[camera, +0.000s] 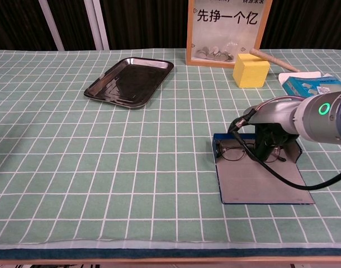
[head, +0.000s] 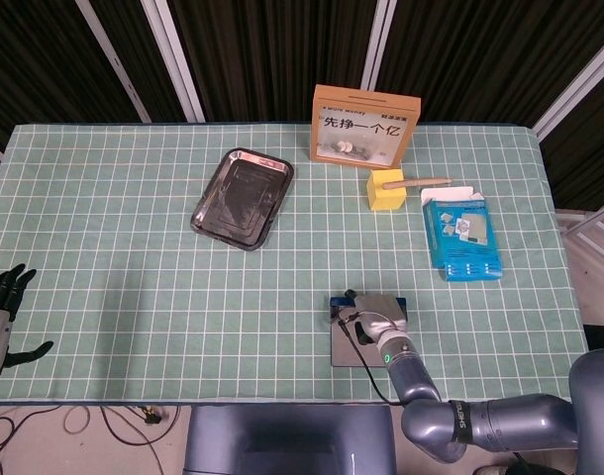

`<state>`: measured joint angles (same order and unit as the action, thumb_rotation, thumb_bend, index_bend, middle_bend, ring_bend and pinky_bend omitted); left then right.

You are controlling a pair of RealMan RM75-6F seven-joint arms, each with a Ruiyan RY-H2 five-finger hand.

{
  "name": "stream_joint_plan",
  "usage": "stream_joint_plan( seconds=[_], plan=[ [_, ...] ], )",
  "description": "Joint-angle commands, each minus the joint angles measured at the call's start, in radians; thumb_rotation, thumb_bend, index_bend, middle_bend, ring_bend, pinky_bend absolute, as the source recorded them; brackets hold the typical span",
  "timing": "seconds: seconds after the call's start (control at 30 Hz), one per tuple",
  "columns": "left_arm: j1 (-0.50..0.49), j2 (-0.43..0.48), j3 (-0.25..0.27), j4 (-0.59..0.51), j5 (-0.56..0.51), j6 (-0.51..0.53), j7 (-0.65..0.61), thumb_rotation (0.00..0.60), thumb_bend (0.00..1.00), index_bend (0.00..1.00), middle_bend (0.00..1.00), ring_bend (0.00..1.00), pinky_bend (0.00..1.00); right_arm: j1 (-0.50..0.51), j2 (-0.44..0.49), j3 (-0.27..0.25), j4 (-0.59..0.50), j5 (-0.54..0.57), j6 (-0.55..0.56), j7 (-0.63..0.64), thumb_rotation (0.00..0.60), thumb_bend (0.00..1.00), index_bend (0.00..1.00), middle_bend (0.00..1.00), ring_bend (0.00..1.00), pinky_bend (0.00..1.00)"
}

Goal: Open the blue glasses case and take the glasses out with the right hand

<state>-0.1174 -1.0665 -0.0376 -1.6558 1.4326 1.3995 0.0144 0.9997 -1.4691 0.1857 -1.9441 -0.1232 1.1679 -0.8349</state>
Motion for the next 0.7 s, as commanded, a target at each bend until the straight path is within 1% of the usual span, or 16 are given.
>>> stream_joint_plan(
  seconds=[0.03, 0.13, 0.27, 0.37, 0.43, 0.7],
  plan=[
    [0.0, 0.0, 0.0, 0.001, 0.0, 0.0, 0.0, 0.6, 0.07, 0.0, 0.0, 0.0, 0.0, -0.001, -0.003, -0.007, 0.013, -0.021, 0.01, 0.006, 0.6, 0.42, 0.16, 0.98, 0.98, 1.0],
    [0.0, -0.001, 0.0, 0.001, -0.001, -0.001, 0.001, 0.6, 0.07, 0.0, 0.0, 0.0, 0.0, -0.009, -0.004, -0.015, 0.028, -0.061, 0.027, 0.018, 0.6, 0.39, 0.19, 0.98, 0.98, 1.0],
    [-0.001, -0.001, 0.001, 0.002, 0.0, -0.003, 0.003, 0.6, 0.07, 0.0, 0.0, 0.0, 0.0, -0.02, 0.001, -0.019, 0.03, -0.096, 0.037, 0.036, 0.6, 0.39, 0.31, 0.98, 0.99, 1.0],
    [-0.001, -0.003, 0.002, 0.002, 0.002, -0.003, 0.007, 0.6, 0.07, 0.0, 0.0, 0.0, 0.0, -0.025, 0.007, -0.017, 0.03, -0.11, 0.041, 0.045, 0.6, 0.39, 0.38, 0.98, 0.99, 1.0],
    [-0.001, -0.003, 0.003, 0.0, 0.002, -0.002, 0.008, 0.6, 0.07, 0.0, 0.0, 0.0, 0.0, -0.028, 0.008, -0.018, 0.033, -0.116, 0.044, 0.048, 0.6, 0.39, 0.4, 0.98, 0.99, 1.0],
    [0.0, -0.005, 0.004, -0.001, 0.005, 0.0, 0.015, 0.6, 0.07, 0.0, 0.0, 0.0, 0.0, -0.04, 0.004, -0.018, 0.074, -0.112, 0.033, 0.065, 0.6, 0.39, 0.41, 0.98, 0.99, 1.0]
  ],
)
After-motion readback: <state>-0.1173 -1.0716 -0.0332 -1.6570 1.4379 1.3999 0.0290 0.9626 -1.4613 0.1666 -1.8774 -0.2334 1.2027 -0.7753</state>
